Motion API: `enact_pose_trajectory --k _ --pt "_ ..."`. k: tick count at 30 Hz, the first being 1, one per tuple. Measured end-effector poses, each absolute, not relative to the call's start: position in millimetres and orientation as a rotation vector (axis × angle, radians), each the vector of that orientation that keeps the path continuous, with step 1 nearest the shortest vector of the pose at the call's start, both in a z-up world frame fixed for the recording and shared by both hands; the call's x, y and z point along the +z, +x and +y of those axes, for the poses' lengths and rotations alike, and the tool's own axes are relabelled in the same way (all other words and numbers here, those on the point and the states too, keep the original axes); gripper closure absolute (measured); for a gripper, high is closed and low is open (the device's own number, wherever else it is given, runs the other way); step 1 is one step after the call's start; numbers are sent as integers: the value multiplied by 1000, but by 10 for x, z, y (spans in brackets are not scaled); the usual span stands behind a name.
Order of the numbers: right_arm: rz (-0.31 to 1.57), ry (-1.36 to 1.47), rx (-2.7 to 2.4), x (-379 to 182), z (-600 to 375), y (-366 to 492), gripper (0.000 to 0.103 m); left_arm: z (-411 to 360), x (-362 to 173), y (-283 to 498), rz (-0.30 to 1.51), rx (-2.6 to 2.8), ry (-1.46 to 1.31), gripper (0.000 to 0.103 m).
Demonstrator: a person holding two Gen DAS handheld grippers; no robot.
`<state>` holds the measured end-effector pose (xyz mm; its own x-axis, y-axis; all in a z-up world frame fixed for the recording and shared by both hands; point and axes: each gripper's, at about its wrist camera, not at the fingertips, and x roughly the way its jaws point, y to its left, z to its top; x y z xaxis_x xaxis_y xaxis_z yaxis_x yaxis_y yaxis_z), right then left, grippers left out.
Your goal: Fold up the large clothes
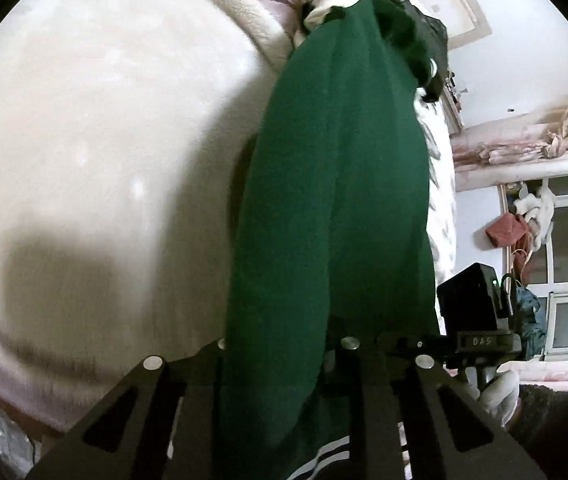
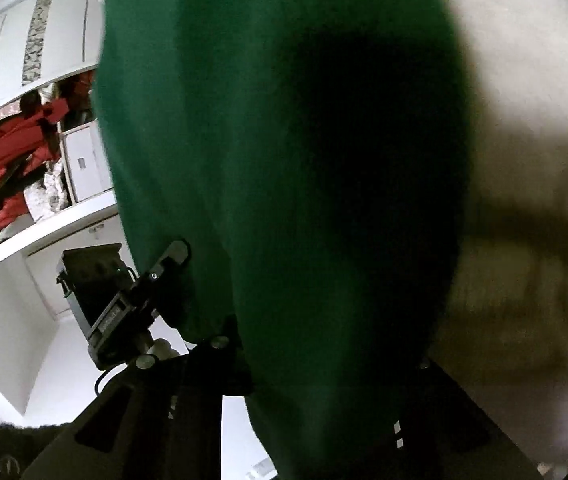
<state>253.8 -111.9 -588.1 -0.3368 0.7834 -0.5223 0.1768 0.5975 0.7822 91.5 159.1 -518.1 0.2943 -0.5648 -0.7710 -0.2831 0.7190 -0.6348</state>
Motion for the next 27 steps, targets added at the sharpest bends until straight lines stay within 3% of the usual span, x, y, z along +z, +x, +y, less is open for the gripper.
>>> enact_pose_trajectory --k 5,7,9,12,14,15,16,18,22,27 --pt "1926 704 716 -5657 -1327 2073 84 1511 -5280 674 1445 -183 -718 83" --pt "2008 640 647 -5740 -1328 2024 69 1504 -5378 713 1522 -124 -692 76" --pt "2077 626 599 -5728 -1443 2032 62 1532 -5388 800 1559 -90 -698 76" --pt "2061 582 556 -5520 -1652 2308 42 1592 -5227 930 1550 -5 -667 74" --pt "2003 515 518 -5268 -1822 2576 41 1641 -5079 977 1534 74 -610 69" --pt "1976 489 500 -5168 -1910 2701 41 1701 -4989 1010 1513 119 -582 56" --pt "1928 461 472 -5000 -1977 2905 41 1768 -4915 1041 1492 166 -558 37" --pt "1857 432 452 -4802 -2055 3206 41 1913 -4816 1091 1447 245 -524 26" --pt "1668 387 445 -4399 -1710 4166 41 2179 -4900 1424 1385 368 -407 17" --pt "1562 370 433 -4595 -1122 5482 41 2461 -5510 1922 1385 457 -209 17"
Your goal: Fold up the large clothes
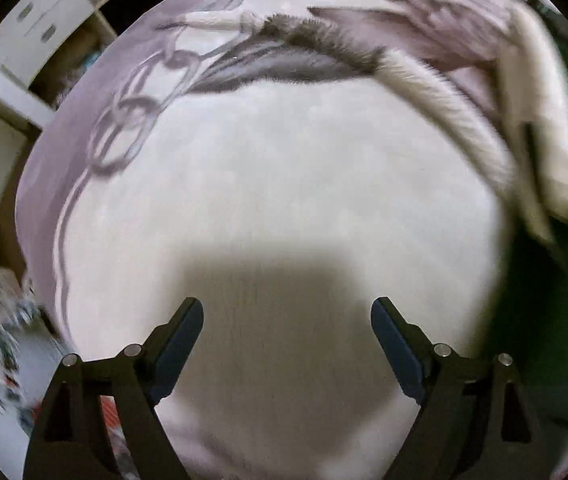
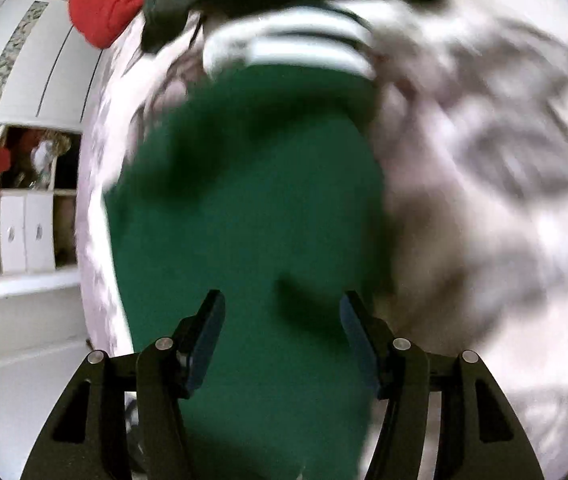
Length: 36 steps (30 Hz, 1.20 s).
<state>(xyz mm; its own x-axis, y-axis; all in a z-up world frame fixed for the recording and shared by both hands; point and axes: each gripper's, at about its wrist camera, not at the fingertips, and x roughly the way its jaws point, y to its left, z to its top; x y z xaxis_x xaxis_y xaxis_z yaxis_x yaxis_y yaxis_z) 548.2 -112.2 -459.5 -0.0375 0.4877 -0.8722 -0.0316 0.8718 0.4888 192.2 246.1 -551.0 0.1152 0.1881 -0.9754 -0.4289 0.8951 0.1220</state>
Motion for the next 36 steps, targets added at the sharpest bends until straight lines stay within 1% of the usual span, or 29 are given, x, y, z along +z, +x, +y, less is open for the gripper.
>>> enact_pose_trajectory --k 1,2,4,6,8,9,10,12,15,17,18,20,21,23,25,28,30,31,32,34,36 --pt "1553 357 412 -4675 -1052 5650 41 2529 -5638 1994 1398 450 -188 17" --pt "1550 342 386 -4767 -939 5859 41 2574 -5789 2100 1408 429 -181 15" --pt "1580 317 337 -5040 -834 6235 41 2629 -5887 2186 1383 427 -158 0" --pt "1643 312 293 -5311 -726 6548 38 2696 -5916 2184 1354 401 -180 0" --pt "1701 289 247 -5506 -623 6679 32 2798 -5950 2131 1318 368 -242 0" --pt "1704 270 255 -5491 -619 6633 22 2825 -5959 2116 1299 361 -259 0" --pt "1701 244 275 -5465 -598 6625 17 2848 -5959 2073 1264 356 -272 0" --pt "1675 181 310 -5312 -470 6560 17 2838 -5958 2006 1205 367 -267 0" --pt "1611 275 380 -4974 -643 6369 17 2821 -5955 1935 1194 372 -252 0" --pt "1573 313 390 -4898 -768 6334 17 2826 -5931 1932 1210 361 -256 0" --pt "1575 285 363 -4950 -829 6340 17 2821 -5906 1935 1224 358 -258 0" --pt "1649 227 233 -5191 -933 6350 19 2790 -5849 1971 1269 356 -255 0" --pt "1678 251 214 -5255 -994 6343 24 2782 -5808 1999 1291 360 -252 0" --pt "1657 229 262 -5108 -963 6158 27 2775 -5705 2026 1318 382 -226 0" --pt "1625 202 370 -4847 -832 5874 44 2775 -5587 2037 1322 415 -207 0" --pt "1645 179 614 -4532 -392 5267 52 2774 -5435 2003 1310 434 -209 0" --pt "1702 94 725 -4564 -32 4968 52 2775 -5341 1974 1300 434 -220 0" --pt "1762 -17 776 -4701 252 4718 52 2774 -5305 1956 1297 439 -214 0" --pt "1773 -117 774 -4839 437 4546 52 2752 -5285 1919 1293 440 -208 0" --pt "1699 -318 723 -5101 712 4332 49 2735 -5280 1967 1294 445 -198 0" --pt "1660 -370 669 -5222 801 4269 43 2733 -5278 1952 1295 446 -198 0"
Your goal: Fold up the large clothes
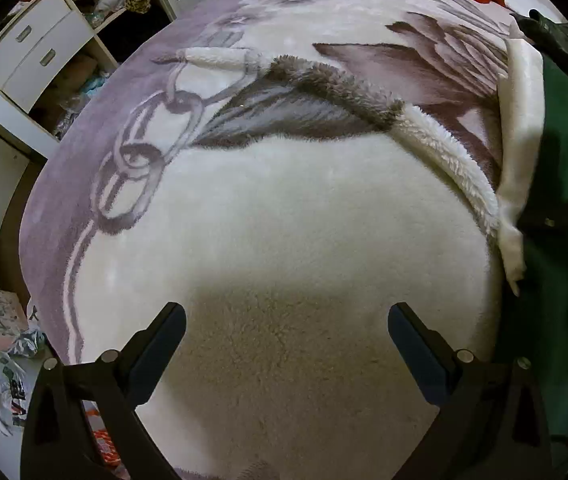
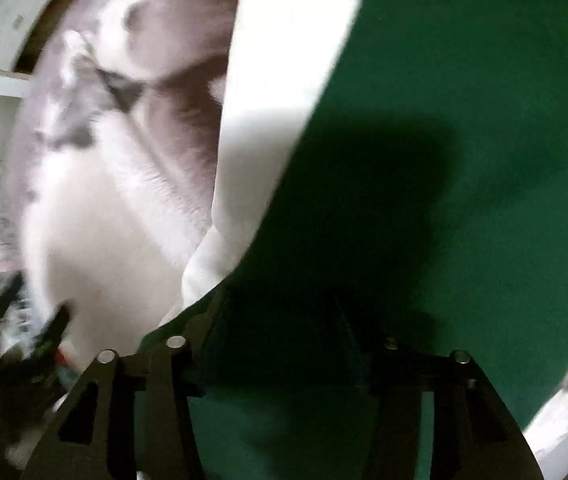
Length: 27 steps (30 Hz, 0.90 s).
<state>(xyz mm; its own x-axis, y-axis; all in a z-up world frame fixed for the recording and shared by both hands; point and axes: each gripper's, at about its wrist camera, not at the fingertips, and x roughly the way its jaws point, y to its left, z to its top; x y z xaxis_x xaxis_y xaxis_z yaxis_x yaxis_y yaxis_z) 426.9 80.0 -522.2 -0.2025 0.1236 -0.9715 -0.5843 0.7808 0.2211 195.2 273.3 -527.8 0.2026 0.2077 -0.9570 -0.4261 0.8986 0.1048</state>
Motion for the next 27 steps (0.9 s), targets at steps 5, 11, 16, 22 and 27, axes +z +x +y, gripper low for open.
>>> enact_pose_trajectory --k 5,11,16,22,27 --pt "1670 -319 671 -4958 670 4265 43 2624 -5147 1781 1285 420 -237 0" --pt "1745 146 684 -4477 -672 4100 43 2387 -4750 1388 1283 285 -328 0" --pt "1837 391 583 -4693 -1840 3384 21 2088 -4835 965 1380 136 -399 0" --pt "2010 613 522 -5851 -2489 2284 20 1769 -5415 564 1525 -62 -536 0" --pt "1990 876 657 -6281 -2526 1921 10 1471 -5778 490 1565 -232 -620 0"
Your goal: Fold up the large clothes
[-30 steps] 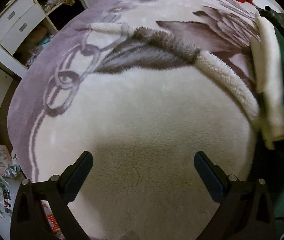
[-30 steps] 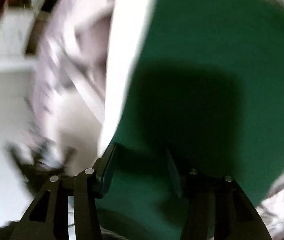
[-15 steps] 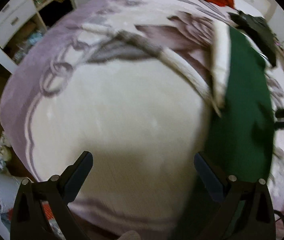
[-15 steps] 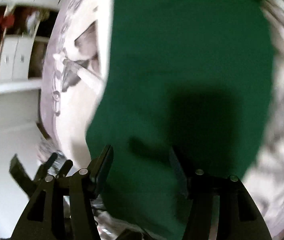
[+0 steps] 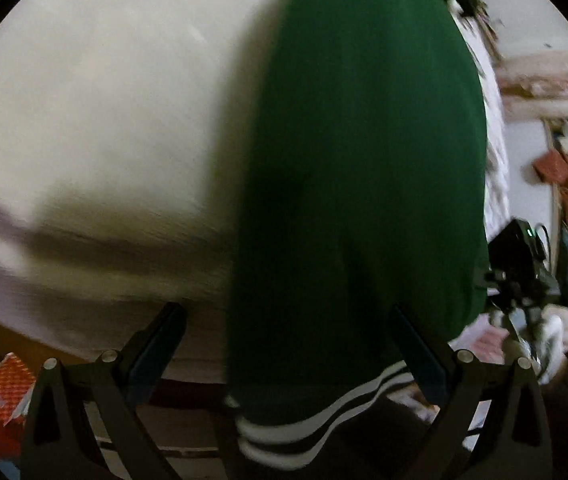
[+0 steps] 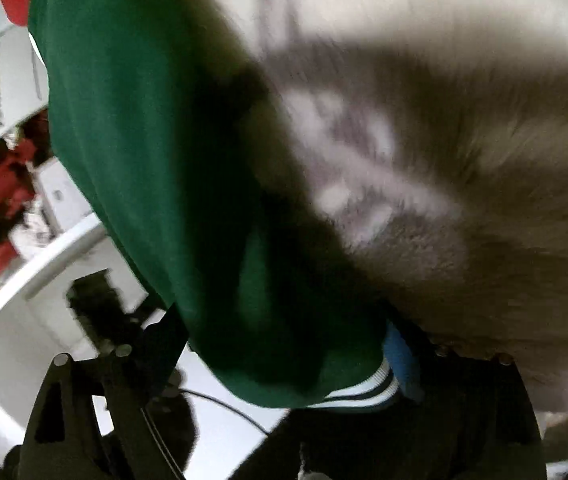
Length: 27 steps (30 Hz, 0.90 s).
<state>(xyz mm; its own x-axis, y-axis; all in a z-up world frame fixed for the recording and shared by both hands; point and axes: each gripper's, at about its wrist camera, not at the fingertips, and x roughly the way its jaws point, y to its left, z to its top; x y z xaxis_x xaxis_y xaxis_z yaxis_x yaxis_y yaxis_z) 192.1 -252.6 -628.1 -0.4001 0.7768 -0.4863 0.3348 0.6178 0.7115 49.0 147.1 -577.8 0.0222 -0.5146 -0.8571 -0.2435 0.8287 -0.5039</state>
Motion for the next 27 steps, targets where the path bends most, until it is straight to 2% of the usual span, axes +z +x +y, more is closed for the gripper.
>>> enact_pose_trajectory --k 5,6,7,8,9,10,11,12,13,19,27 --pt "1983 888 837 -6306 -2337 1810 7 1227 -5848 536 1532 -263 -567 0" --pt "1990 870 853 -6387 -2130 1772 7 1216 -5824 546 1519 -260 -566 10" --pt "1992 866 860 -6396 -2092 1766 7 1206 -5780 559 1498 -254 -565 29" --pt "1996 860 864 -6416 -1999 1784 7 1201 -5729 575 1483 -237 -562 35" --pt "1997 839 869 -6419 -1942 1791 8 1204 -5690 583 1472 -225 -564 49" --pt "1991 825 878 -6426 -1832 1799 13 1206 -5660 583 1467 -212 -564 65" --pt "1984 811 890 -6393 -1779 1789 25 1213 -5601 585 1460 -187 -564 73" --pt "1991 805 898 -6366 -1719 1770 61 1209 -5564 575 1456 -178 -566 82" --pt "1991 821 887 -6333 -1674 1758 61 1205 -5515 562 1448 -163 -568 86" --pt "1925 936 855 -5898 -1552 1669 70 1215 -5138 587 1410 -117 -619 91" --pt "1791 1141 907 -4989 -2106 2208 73 1196 -4437 1044 1294 -215 -719 92"
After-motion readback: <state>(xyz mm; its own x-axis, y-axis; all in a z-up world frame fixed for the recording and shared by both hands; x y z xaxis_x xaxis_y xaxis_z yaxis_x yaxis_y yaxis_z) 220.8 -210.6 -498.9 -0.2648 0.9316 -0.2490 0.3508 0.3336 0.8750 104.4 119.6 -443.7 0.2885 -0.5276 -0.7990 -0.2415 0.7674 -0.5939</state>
